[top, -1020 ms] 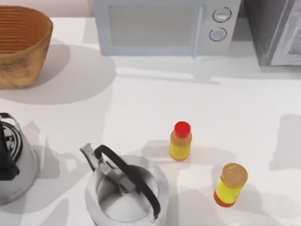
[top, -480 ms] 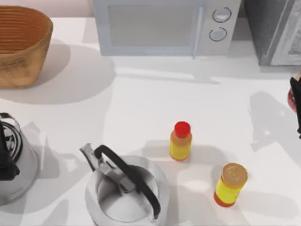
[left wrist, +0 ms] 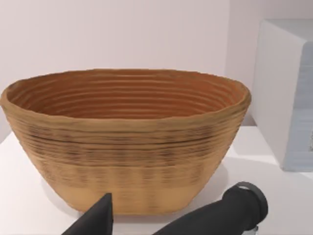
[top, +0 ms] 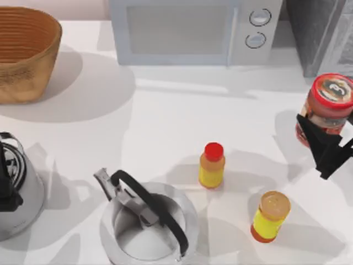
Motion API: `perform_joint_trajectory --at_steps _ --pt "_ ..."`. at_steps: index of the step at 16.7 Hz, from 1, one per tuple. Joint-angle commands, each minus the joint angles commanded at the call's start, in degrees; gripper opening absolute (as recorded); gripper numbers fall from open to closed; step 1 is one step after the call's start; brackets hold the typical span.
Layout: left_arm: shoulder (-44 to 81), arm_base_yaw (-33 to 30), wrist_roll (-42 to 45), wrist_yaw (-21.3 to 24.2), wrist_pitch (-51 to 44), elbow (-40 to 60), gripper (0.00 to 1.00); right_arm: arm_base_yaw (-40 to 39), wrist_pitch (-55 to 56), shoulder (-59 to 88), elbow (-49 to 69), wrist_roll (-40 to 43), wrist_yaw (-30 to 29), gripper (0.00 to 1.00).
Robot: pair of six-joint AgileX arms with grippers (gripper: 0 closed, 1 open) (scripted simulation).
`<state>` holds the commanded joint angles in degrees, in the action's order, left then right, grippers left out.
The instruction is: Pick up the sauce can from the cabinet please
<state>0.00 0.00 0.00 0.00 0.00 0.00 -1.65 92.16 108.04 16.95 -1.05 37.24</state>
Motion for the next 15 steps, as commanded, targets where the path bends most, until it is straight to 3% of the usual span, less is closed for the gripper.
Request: perform_joint_trajectory --at_steps 4,9,15 --pt "0.00 0.00 0.00 0.00 0.00 0.00 1.00 -0.20 7.11 8.65 1.47 -0.16 3.05 0.00" --pt "0.00 0.00 0.00 0.00 0.00 0.00 1.00 -0.22 7.62 9.30 1.59 -0.18 3.29 0.00" --pt "0.00 0.00 0.00 0.00 0.00 0.00 1.00 -3.32 6.98 13.65 6.51 0.01 -0.21 0.00"
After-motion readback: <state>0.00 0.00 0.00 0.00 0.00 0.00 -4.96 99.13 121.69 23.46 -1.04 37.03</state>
